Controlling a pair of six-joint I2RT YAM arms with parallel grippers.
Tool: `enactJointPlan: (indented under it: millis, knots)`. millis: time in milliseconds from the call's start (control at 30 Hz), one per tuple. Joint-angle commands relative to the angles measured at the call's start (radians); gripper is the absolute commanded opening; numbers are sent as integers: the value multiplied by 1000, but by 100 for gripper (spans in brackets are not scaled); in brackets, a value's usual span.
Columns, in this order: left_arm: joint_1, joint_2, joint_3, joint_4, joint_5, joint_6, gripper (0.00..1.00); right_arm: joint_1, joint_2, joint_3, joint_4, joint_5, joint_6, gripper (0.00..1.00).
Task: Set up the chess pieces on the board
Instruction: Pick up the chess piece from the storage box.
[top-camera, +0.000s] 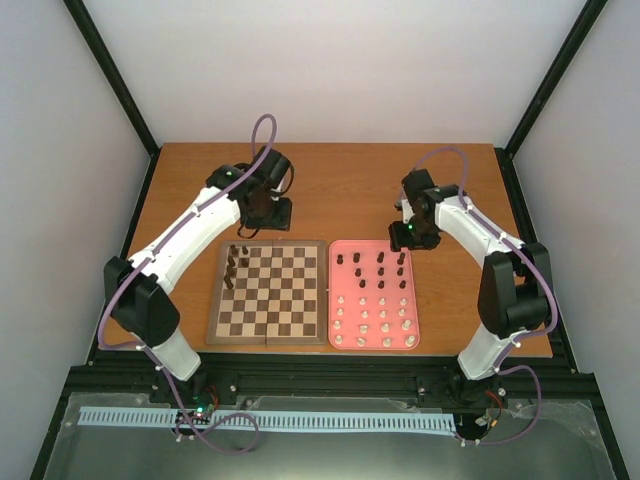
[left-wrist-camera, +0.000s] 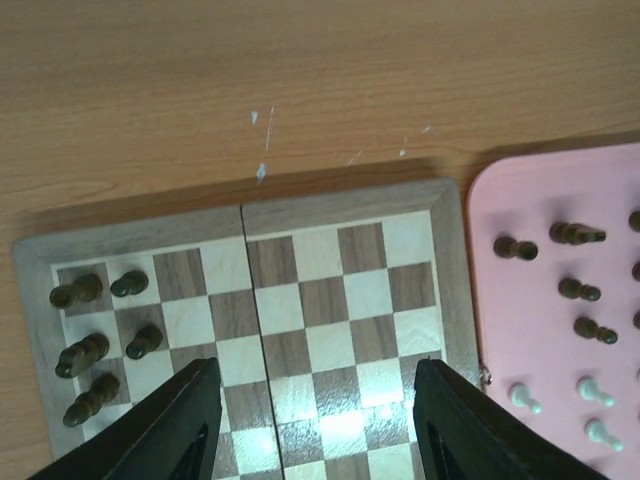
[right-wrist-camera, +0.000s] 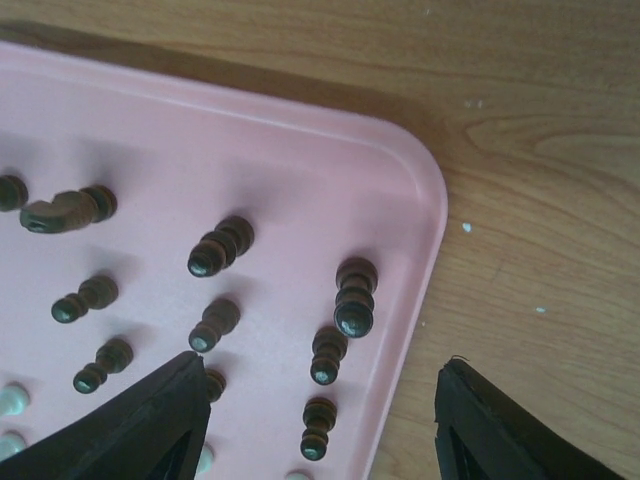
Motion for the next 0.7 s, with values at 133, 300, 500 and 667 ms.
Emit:
enactJointPlan:
  millis: [133, 300, 500, 667]
  knots:
    - [29, -50, -63, -19, -13, 39, 61, -4, 16, -52, 23, -30, 18, 53]
    - [30, -56, -67, -20, -15, 45, 61, -5, 49, -71, 35, -47, 18, 50]
    - [45, -65, -73, -23, -15, 52, 61, -5, 74, -93, 57, -16, 16, 46]
    - [49, -58, -67, -21, -10, 58, 61, -5, 106, -74, 65, 4, 14, 44]
